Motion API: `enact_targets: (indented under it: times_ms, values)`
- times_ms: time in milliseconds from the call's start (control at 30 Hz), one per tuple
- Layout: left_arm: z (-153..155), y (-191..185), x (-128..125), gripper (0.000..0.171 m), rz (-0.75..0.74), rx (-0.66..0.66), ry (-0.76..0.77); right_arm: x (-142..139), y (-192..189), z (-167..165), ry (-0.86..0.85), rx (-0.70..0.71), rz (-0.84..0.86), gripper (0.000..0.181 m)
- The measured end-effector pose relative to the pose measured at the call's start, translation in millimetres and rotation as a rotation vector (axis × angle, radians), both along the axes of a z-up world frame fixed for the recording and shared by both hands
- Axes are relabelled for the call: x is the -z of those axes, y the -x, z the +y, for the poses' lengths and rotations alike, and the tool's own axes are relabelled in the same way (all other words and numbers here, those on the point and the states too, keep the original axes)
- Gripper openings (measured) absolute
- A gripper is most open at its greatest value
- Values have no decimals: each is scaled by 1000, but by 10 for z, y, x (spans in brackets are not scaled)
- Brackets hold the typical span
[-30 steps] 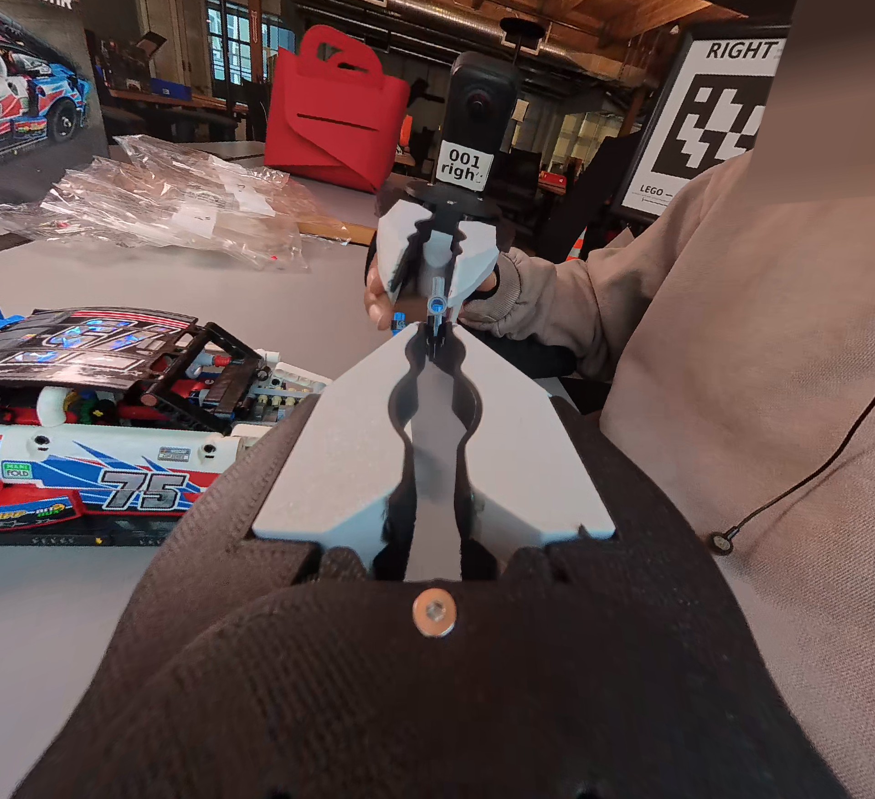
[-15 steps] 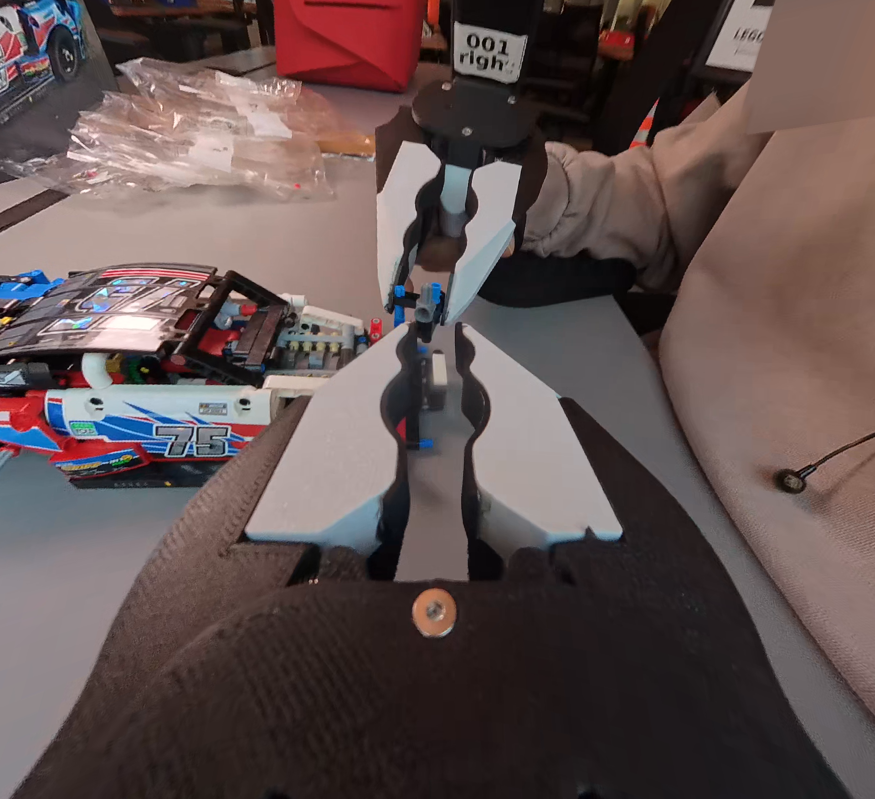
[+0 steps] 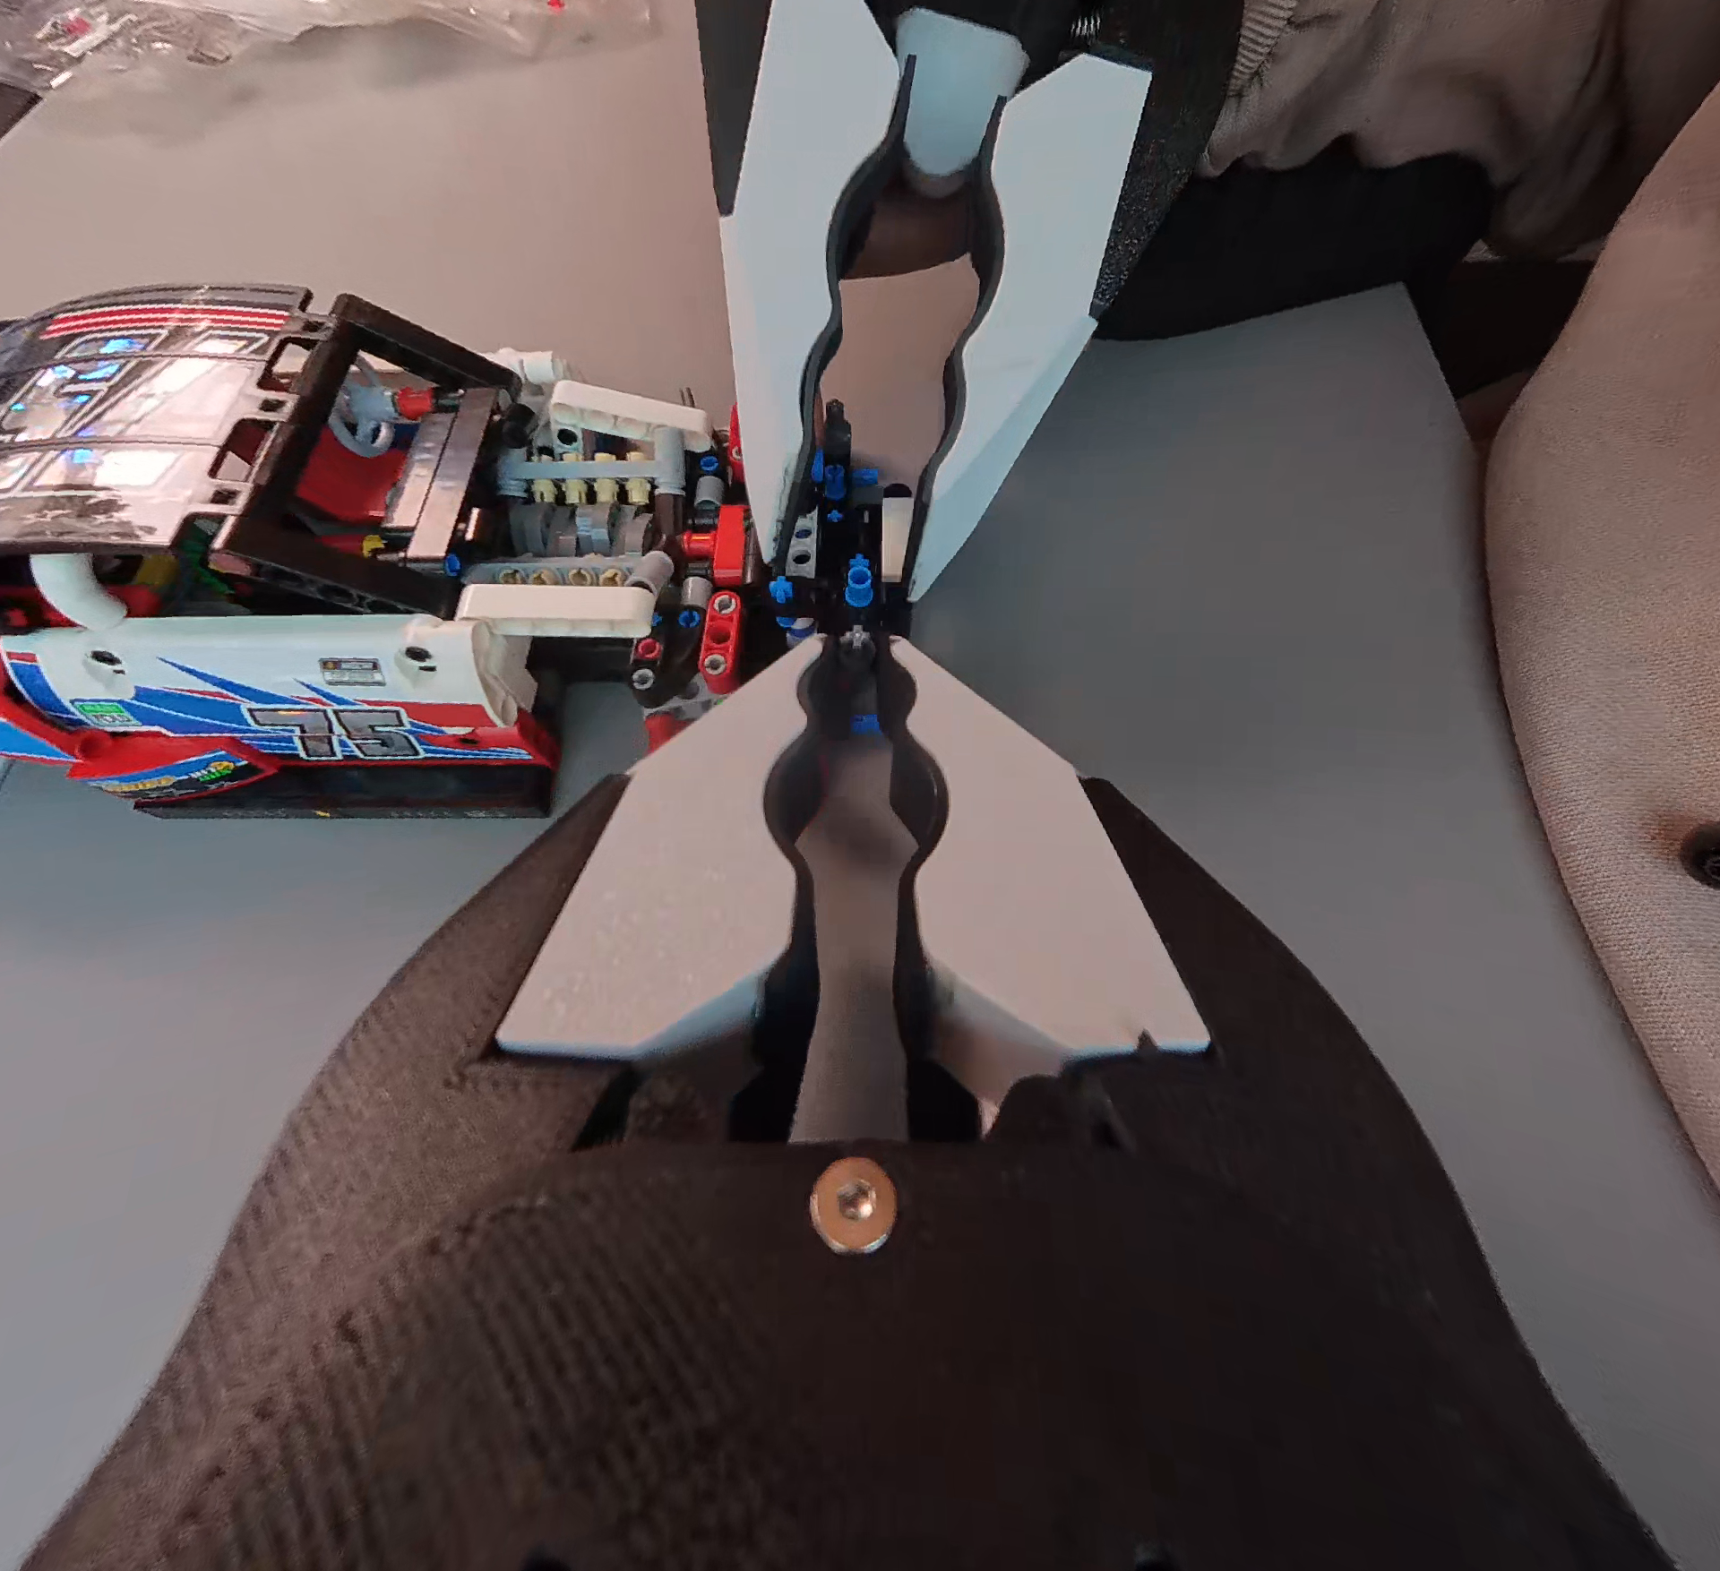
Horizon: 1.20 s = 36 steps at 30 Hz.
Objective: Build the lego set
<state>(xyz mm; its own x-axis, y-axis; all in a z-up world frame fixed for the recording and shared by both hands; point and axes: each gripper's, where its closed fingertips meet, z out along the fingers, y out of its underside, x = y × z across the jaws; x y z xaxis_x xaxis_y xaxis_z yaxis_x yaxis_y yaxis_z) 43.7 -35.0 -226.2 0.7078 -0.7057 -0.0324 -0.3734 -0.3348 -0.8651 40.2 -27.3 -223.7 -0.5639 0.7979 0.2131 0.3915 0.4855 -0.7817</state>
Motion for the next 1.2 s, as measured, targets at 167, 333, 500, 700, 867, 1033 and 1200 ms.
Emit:
enact_targets:
  times_ms: [167,333,500,700,867,1033,1200]
  values:
    - [28,9,90,6,12,-30,32,-10,-97,44,-11,-9,-6,21]
    - [58,32,135,6,23,-62,58,-107,-182,130,20,-4,6,18]
    - [65,30,166,6,49,-56,62,-77,-297,153,45,-32,-41,15]
    - [73,27,166,5,66,-40,67,-58,-322,115,47,-51,-60,14]
    - [83,20,169,5,75,-23,115,-102,-311,211,57,-11,-50,19]
    - [101,3,175,5,85,-13,157,-130,-329,244,72,2,-52,22]
    - [109,-4,179,5,99,-21,181,-104,-341,250,62,5,-67,19]
